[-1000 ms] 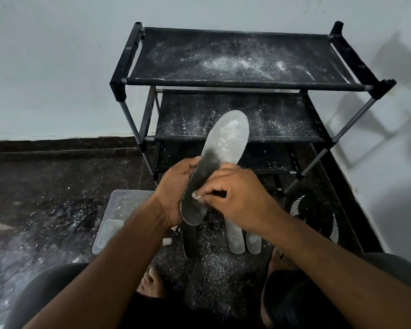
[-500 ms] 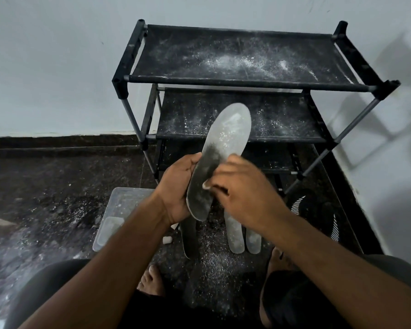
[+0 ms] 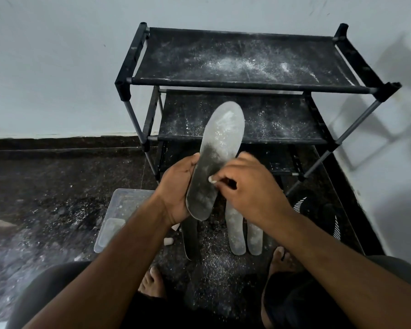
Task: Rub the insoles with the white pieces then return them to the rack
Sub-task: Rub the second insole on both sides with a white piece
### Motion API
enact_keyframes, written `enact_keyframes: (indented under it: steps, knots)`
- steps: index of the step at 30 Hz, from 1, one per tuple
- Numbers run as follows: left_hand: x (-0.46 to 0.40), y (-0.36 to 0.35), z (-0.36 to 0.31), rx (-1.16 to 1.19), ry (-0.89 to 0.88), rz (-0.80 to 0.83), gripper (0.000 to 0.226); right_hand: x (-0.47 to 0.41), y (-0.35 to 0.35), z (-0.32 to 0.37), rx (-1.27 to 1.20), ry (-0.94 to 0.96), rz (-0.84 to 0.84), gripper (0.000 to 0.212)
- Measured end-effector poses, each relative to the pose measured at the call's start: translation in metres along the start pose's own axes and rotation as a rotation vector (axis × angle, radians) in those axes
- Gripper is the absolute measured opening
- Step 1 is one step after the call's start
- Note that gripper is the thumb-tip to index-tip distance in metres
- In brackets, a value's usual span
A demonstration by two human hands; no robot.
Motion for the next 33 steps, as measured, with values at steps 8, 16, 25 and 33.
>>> enact_keyframes:
  steps: [8,16,25,33]
  knots:
    - [-0.001,0.006,0.003,-0.030,-0.025,-0.043,0.038,0.003,-0.007,0.000,0.010,0.009,0.031,0.009]
    - [0.001,0.017,0.001,-0.025,-0.003,-0.106,0.057,0.015,-0.029,0.015,-0.186,0.032,0.173,0.007]
    - [0.002,0.010,0.000,0.012,0.011,-0.091,0.057,0.009,-0.027,0.002,-0.214,-0.045,0.156,0.004]
    - [0.000,0.009,-0.003,-0.034,-0.018,-0.048,0.051,0.011,-0.026,0.005,-0.193,-0.014,0.175,0.007]
Point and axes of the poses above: each hand's wrist, its own x-axis away from the middle knuckle, its own y-axis out of the back of the hand, z = x × y, the point moved 10 cm from there along -x, towards the middle knuckle, and after that the axes turned 12 degrees about -y, right-handed, at the moved point
